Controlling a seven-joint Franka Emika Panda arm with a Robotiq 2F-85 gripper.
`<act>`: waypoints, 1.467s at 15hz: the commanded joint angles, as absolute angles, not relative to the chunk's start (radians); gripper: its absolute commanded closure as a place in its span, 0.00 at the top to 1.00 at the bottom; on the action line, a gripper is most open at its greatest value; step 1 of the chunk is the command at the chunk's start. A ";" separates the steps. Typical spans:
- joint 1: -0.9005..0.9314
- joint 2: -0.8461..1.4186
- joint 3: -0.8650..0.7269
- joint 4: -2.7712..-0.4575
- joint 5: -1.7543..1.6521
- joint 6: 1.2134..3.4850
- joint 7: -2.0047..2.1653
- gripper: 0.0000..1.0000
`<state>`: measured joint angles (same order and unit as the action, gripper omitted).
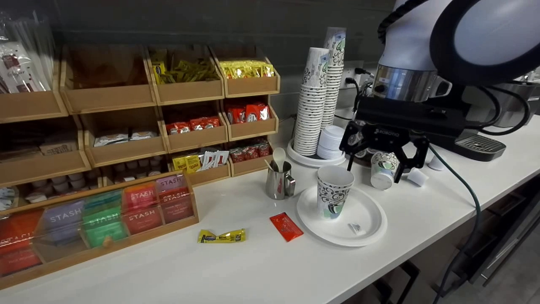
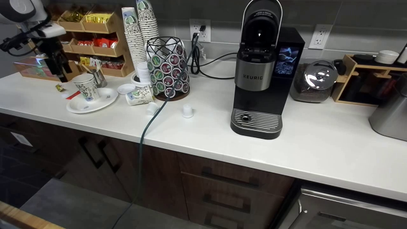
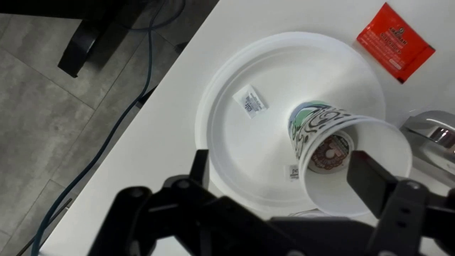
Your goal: Remove the cups from the plate
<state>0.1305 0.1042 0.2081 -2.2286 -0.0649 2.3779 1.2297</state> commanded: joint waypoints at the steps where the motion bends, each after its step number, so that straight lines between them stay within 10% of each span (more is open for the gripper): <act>1: 0.165 0.163 0.176 -2.227 -0.060 2.459 1.256 1.00; 4: 0.185 0.197 0.147 -2.225 -0.083 2.510 1.332 1.00; 15: 0.238 0.257 0.087 -2.217 -0.089 2.576 1.416 0.02; 22: 0.260 0.147 0.106 -2.221 -0.104 2.512 1.383 0.01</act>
